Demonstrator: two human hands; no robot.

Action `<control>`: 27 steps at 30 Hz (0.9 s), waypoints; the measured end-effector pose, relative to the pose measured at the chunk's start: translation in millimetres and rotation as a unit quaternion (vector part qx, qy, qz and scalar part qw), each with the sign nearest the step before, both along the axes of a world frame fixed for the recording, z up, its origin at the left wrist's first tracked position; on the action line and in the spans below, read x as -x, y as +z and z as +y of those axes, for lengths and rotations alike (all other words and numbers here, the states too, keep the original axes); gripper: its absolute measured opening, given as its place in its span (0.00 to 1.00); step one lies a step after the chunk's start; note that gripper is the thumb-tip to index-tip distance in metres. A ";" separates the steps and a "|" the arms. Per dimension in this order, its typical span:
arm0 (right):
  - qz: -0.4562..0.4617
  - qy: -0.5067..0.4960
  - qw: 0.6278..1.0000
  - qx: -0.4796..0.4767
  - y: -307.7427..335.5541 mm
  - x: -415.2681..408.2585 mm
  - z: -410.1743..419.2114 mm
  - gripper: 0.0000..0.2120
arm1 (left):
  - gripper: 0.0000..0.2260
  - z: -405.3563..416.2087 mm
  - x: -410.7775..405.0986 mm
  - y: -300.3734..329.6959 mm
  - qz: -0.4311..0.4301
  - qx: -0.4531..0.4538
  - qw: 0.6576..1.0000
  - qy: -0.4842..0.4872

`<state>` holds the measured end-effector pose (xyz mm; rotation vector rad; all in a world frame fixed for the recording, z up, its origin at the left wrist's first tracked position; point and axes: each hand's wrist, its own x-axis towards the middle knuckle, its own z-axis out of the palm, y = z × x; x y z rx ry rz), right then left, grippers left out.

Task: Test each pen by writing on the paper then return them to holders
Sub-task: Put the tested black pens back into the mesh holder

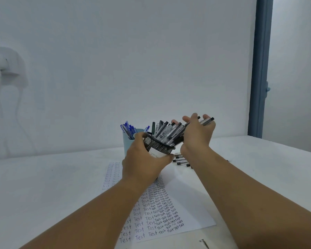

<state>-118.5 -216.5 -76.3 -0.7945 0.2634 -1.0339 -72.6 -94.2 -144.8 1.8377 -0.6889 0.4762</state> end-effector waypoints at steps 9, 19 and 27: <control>0.059 0.037 0.976 0.207 -15.5 1.3 14.8 0.37 | 0.35 3.6 -0.5 0.1 -0.001 0.003 1.000 -0.002; 0.038 -0.013 0.983 0.179 -10.8 1.9 5.7 0.15 | 0.36 1.3 1.3 -0.5 -0.002 0.000 1.000 -0.010; 0.083 0.043 0.978 0.187 -11.7 8.5 23.2 0.27 | 0.35 3.4 -1.2 -1.0 -0.001 -0.003 1.000 -0.007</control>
